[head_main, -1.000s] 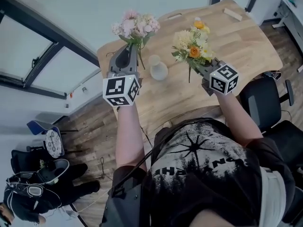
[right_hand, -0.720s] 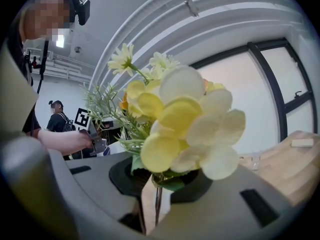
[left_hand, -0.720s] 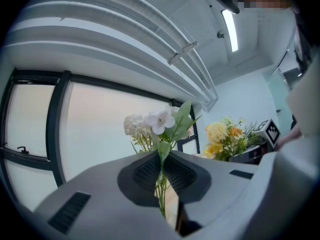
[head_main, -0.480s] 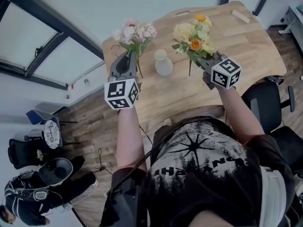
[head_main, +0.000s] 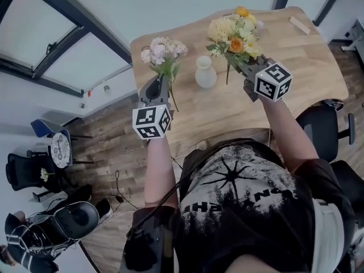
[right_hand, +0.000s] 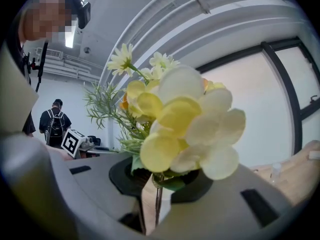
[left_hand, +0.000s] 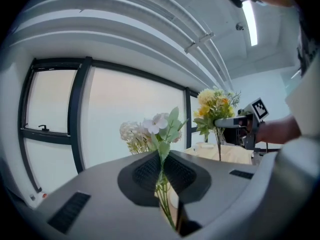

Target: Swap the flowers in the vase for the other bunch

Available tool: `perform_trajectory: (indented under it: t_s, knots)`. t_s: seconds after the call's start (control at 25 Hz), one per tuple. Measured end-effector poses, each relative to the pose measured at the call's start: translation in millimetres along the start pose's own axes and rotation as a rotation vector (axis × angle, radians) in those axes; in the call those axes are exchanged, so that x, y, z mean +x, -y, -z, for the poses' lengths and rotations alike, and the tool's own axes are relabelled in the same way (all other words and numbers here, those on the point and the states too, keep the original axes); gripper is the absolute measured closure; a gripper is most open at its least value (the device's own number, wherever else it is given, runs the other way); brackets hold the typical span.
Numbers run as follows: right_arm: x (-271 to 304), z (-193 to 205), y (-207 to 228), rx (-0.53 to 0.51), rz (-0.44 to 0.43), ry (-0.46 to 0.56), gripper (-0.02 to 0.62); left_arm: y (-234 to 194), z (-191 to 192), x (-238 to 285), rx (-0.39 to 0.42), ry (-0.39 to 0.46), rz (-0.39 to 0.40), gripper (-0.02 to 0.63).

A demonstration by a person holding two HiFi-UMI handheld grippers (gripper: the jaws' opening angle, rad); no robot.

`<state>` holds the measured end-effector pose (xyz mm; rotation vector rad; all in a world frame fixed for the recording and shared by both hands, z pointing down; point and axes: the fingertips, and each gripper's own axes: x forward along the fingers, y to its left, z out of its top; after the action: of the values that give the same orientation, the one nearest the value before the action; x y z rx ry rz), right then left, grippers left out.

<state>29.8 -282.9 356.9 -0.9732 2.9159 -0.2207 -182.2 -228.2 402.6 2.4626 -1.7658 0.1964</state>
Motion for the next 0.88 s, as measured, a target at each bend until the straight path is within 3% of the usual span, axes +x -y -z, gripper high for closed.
perform_trajectory:
  t_s: [0.32,0.88]
  knots:
    - [31,-20,-1,-0.042,-0.035,0.015,0.508,-16,34,-18,-0.04,-0.061,-0.039,0.578]
    - [97,-34,-13,-0.096,-0.087,0.03,0.508,-41,78,-33,-0.094,-0.151,-0.042,0.58]
